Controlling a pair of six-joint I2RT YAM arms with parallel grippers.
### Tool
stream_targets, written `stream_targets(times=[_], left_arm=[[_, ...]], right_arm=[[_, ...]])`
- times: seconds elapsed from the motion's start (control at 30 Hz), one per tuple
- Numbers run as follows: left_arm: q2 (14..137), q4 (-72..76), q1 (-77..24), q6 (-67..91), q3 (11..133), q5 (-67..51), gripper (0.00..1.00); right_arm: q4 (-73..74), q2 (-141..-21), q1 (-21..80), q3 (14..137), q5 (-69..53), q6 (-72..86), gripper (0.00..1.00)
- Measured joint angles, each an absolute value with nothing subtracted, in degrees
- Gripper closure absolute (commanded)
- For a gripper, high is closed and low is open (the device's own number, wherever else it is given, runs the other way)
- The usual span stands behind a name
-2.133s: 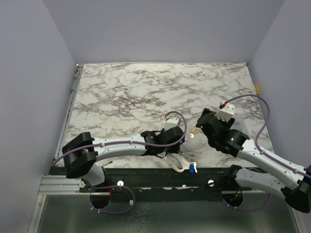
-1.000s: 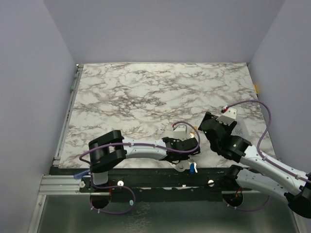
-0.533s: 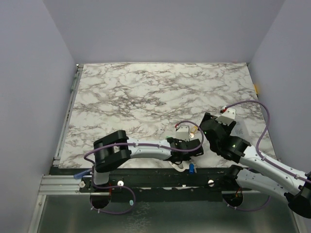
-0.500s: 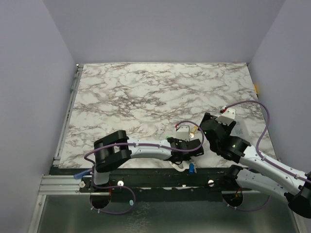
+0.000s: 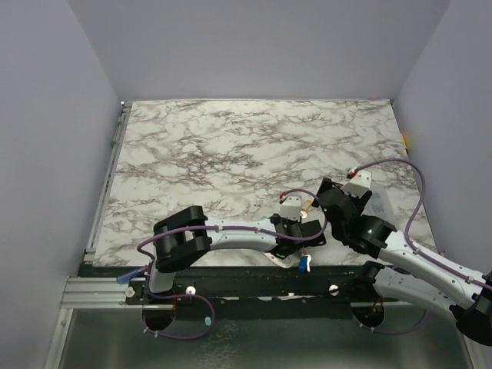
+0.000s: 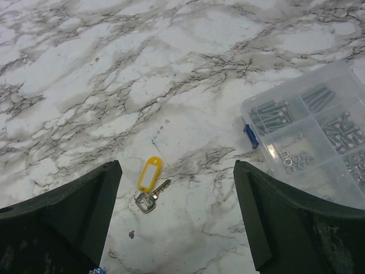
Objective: Put the keys on the keyring
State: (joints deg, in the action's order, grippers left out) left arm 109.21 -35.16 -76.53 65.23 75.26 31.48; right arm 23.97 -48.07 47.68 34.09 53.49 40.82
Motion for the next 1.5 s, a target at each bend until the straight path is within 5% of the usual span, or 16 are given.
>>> stream_targets(times=[0.13, 0.4, 0.7, 0.93, 0.97, 1.07, 1.13, 1.2, 1.27, 1.5], left_arm=[[109.2, -36.4, -76.6, 64.9, 75.3, 33.1, 0.5], [110.4, -37.2, -76.6, 64.0, 77.8, 35.0, 0.6], [113.1, -37.2, -76.6, 63.1, 79.3, 35.7, 1.0], [111.0, -32.9, -76.6, 56.2, 75.5, 37.9, 1.0], [110.2, -32.1, -76.5, 54.8, 74.2, 38.0, 0.93], [106.7, -30.1, -76.0, 49.6, 69.2, 38.0, 0.4], [103.9, -28.9, -75.4, 45.6, 66.0, 37.3, 0.2], [100.8, -28.3, -75.0, 43.0, 63.4, 36.1, 0.12], [97.9, -28.1, -74.6, 40.9, 62.1, 34.6, 0.12], [88.7, -25.8, -74.3, 35.7, 60.0, 28.7, 0.56]], right_arm=[[23.6, -48.1, 47.7, 33.9, 53.4, 40.7, 0.1], [23.5, -48.2, 47.7, 33.6, 53.0, 40.4, 0.1], [23.5, -48.3, 47.7, 33.6, 52.6, 40.4, 0.1], [22.8, -48.4, 47.7, 33.6, 51.3, 39.3, 0.1], [22.5, -48.5, 47.7, 33.6, 51.1, 39.0, 0.1], [21.8, -49.0, 47.7, 33.6, 50.3, 38.4, 0.09], [21.7, -49.2, 47.7, 33.6, 50.0, 38.0, 0.09], [21.7, -49.3, 47.7, 33.6, 49.6, 37.8, 0.09], [21.5, -49.3, 47.7, 33.6, 49.4, 37.6, 0.09], [20.1, -50.2, 47.7, 33.6, 47.7, 37.3, 0.09]])
